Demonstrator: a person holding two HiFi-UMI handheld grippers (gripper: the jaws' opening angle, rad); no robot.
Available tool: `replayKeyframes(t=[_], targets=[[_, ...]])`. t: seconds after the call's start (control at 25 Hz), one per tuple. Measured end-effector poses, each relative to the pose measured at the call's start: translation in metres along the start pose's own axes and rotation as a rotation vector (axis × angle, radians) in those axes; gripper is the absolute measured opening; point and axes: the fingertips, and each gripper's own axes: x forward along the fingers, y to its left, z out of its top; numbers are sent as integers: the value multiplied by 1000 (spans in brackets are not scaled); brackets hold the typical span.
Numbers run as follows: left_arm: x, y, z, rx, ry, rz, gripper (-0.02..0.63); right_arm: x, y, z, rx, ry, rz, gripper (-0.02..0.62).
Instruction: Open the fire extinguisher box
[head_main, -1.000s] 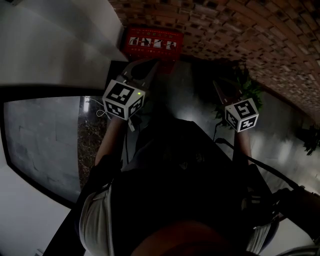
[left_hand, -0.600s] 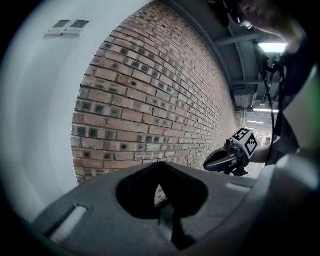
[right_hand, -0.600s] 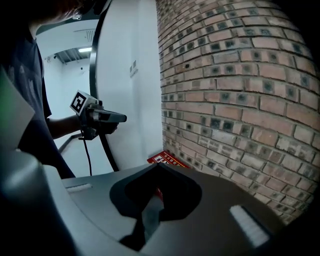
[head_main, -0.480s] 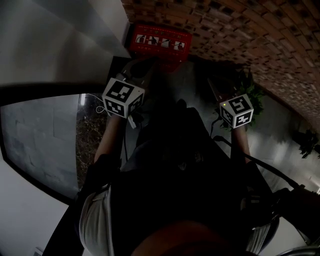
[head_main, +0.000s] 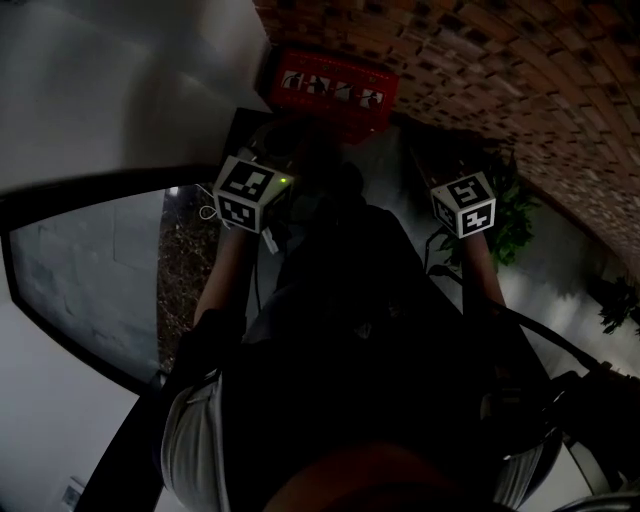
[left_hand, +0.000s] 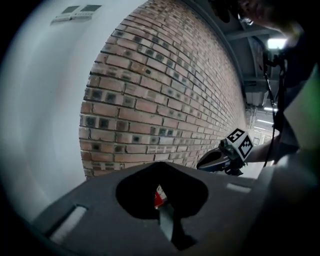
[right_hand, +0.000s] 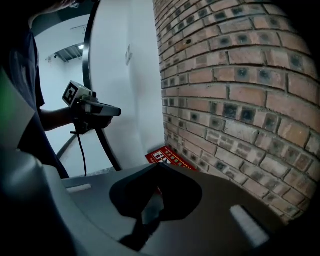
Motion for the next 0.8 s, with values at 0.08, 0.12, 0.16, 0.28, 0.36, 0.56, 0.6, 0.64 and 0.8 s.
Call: replayKeyframes(t=[0.08, 0.12, 0.16, 0.28, 0.36, 0.56, 0.6, 0.64, 0.8], targets=[[11, 8, -1, 4, 24, 6, -3, 13, -13, 2, -17, 7, 0, 2], [17, 12, 1, 14, 33, 9, -3, 19, -19, 5, -21, 2, 2, 2], [24, 15, 4, 24, 37, 13, -3, 24, -24, 8, -21, 0, 6, 2], [41, 22, 15, 34, 29, 20, -3, 37, -43, 8, -13, 8, 21, 2], [51, 26, 19, 35, 33, 25, -3, 46, -51, 8, -18, -1, 52, 21], [68, 33, 20, 31, 68, 41, -3, 68, -65, 3, -26, 10, 115, 66], [71, 36, 20, 33, 74, 51, -3, 73, -67, 2, -19, 15, 125, 77], [75, 39, 20, 36, 79, 61, -3, 78, -70, 0, -9, 22, 137, 89], [90, 49, 21, 38, 101, 93, -3, 105, -80, -33, 59, 110, 193, 155]])
